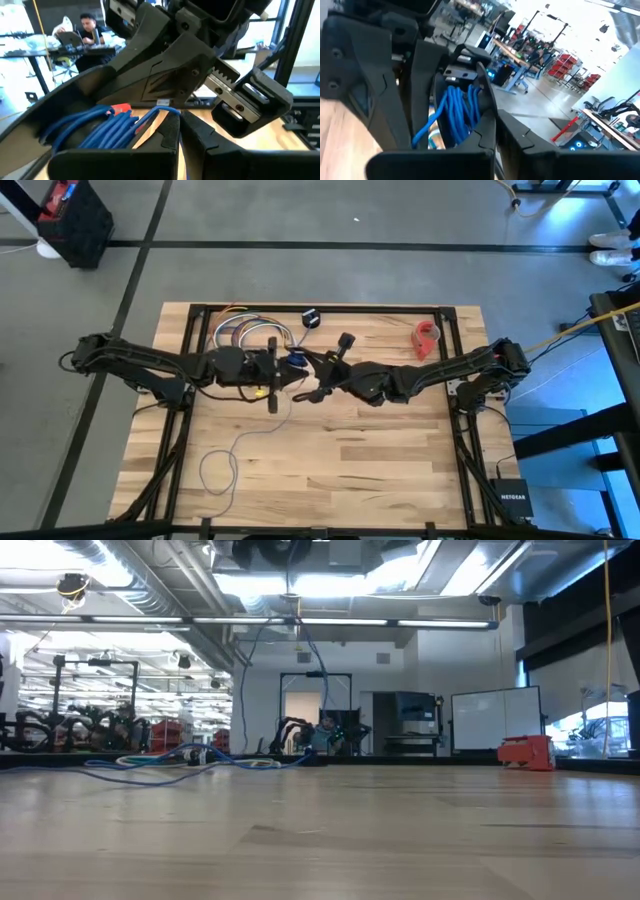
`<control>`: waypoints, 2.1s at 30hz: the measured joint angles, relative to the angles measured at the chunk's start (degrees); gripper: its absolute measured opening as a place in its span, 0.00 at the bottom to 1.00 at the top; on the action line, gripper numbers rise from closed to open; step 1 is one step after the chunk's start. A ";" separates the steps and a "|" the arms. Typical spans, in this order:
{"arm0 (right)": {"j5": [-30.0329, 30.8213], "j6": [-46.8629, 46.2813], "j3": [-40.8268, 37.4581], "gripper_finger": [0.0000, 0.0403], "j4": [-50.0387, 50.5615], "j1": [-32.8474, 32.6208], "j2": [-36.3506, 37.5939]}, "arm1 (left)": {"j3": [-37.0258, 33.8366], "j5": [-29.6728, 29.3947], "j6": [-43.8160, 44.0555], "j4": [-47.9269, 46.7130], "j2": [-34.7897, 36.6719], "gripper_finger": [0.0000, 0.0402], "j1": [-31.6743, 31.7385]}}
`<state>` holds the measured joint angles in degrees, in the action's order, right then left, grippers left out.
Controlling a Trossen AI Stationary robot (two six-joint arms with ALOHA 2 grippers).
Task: Coil cords
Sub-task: Coil the blue wire onto the spool
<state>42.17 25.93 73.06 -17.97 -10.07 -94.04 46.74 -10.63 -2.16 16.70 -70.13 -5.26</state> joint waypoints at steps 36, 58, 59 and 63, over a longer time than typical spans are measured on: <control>-2.34 1.16 0.21 0.02 -5.36 -1.25 4.33 | -0.24 -0.11 -6.05 -2.37 -0.63 0.00 -0.13; 2.66 7.78 0.17 0.02 -5.12 -5.18 14.07 | -0.57 -1.02 -0.78 -22.06 -0.61 0.00 0.00; 2.99 8.07 0.14 0.02 -4.72 -5.42 14.76 | -0.59 -1.01 -0.58 -23.05 -0.61 0.00 -0.02; 4.37 9.11 0.13 0.02 -4.52 -5.38 17.31 | -2.27 -1.09 0.56 -23.60 -0.77 0.00 -0.02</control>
<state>46.54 35.05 73.19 -22.50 -15.44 -76.73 44.47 -11.73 -1.60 -6.90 -70.90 -5.28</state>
